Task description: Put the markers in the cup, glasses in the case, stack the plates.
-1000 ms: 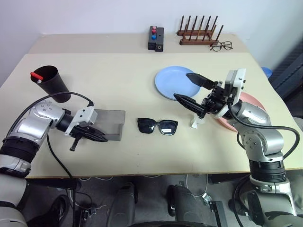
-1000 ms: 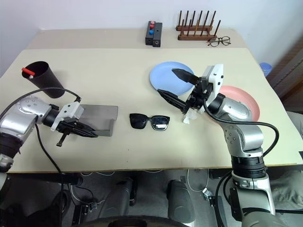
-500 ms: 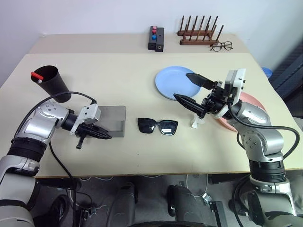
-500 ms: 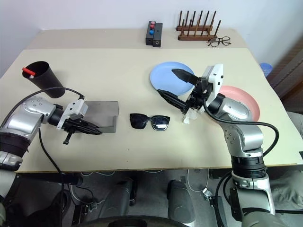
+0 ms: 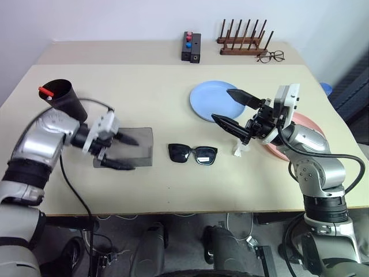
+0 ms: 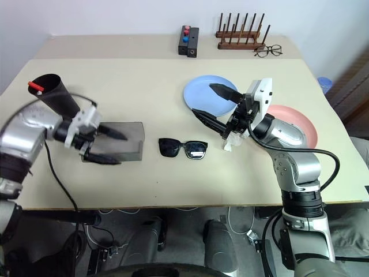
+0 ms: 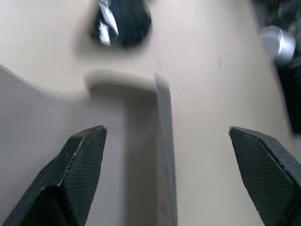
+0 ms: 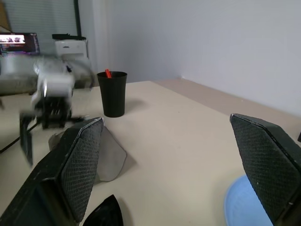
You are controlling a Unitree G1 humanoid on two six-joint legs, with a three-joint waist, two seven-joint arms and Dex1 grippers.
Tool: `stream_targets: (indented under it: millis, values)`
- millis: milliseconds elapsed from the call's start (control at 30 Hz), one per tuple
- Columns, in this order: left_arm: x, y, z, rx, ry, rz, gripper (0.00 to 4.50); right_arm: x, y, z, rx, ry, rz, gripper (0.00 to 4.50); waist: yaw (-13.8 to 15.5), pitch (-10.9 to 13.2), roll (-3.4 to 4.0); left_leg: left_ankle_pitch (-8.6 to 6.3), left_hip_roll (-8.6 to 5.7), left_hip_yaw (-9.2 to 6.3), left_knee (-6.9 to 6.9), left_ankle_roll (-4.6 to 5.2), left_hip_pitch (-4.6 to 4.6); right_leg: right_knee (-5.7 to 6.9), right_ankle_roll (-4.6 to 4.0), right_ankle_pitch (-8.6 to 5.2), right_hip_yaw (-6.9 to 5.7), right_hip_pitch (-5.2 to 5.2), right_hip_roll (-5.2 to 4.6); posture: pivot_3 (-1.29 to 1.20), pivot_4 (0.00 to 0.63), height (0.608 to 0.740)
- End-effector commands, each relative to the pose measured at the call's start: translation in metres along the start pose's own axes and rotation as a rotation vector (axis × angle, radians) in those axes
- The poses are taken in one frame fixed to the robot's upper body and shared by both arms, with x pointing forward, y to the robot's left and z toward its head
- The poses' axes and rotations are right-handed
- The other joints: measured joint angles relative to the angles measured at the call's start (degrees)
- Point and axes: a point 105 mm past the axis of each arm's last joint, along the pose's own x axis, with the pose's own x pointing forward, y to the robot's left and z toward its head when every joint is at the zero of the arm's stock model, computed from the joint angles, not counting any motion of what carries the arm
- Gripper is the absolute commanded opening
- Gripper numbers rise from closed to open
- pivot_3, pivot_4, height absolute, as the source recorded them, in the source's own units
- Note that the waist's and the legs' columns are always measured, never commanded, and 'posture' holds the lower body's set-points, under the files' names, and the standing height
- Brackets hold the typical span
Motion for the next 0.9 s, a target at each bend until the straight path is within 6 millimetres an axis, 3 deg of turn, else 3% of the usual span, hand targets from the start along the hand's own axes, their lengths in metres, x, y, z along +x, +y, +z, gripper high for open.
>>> stream_targets:
  millis: [33,200,367,533,767,900]
  values:
    - [0.006,0.008,0.045,0.061,-0.079,-0.044,4.45,0.003,-0.002,0.011,-0.045,-0.039,0.004,4.41,0.3,0.0,0.02,0.0,0.0,0.0,0.0,0.0,0.0,0.0,0.01,0.0,0.0,0.0,0.0,0.0,0.15,0.74]
    - [0.052,0.031,0.057,0.094,-0.05,-0.108,4.45,-0.013,0.0,0.004,-0.061,0.057,0.037,4.41,1.0,0.0,0.04,0.01,-0.02,0.03,0.01,0.03,0.14,0.03,0.03,-0.01,0.0,0.12,0.02,0.0,0.15,0.74]
    - [0.093,0.037,0.047,0.109,0.027,-0.181,4.45,-0.053,0.006,-0.002,-0.108,0.254,0.079,4.41,0.8,0.0,0.0,-0.09,-0.06,0.04,0.14,0.2,-0.1,-0.02,0.12,-0.01,0.01,0.04,0.02,0.0,0.15,0.74]
    - [0.121,0.039,0.047,0.176,0.063,-0.221,4.45,-0.089,0.01,0.002,-0.134,0.411,0.053,4.41,0.8,0.0,-0.02,-0.11,-0.03,0.03,0.15,0.24,-0.1,0.06,0.33,0.08,-0.02,-0.03,0.03,0.0,0.15,0.74]
    - [0.157,0.034,0.039,0.231,0.137,-0.276,4.45,-0.102,0.011,0.004,-0.151,0.439,-0.039,4.41,0.9,0.0,-0.03,-0.12,-0.03,0.04,0.27,0.24,-0.12,-0.02,0.09,-0.04,-0.01,0.03,0.0,0.0,0.15,0.74]
    - [0.167,0.037,0.033,0.235,0.174,-0.244,4.45,-0.103,0.01,0.005,-0.162,0.428,-0.068,4.41,1.1,0.0,-0.05,-0.13,-0.05,0.02,0.34,0.26,-0.22,-0.07,0.11,-0.03,-0.03,0.06,-0.01,0.0,0.15,0.74]
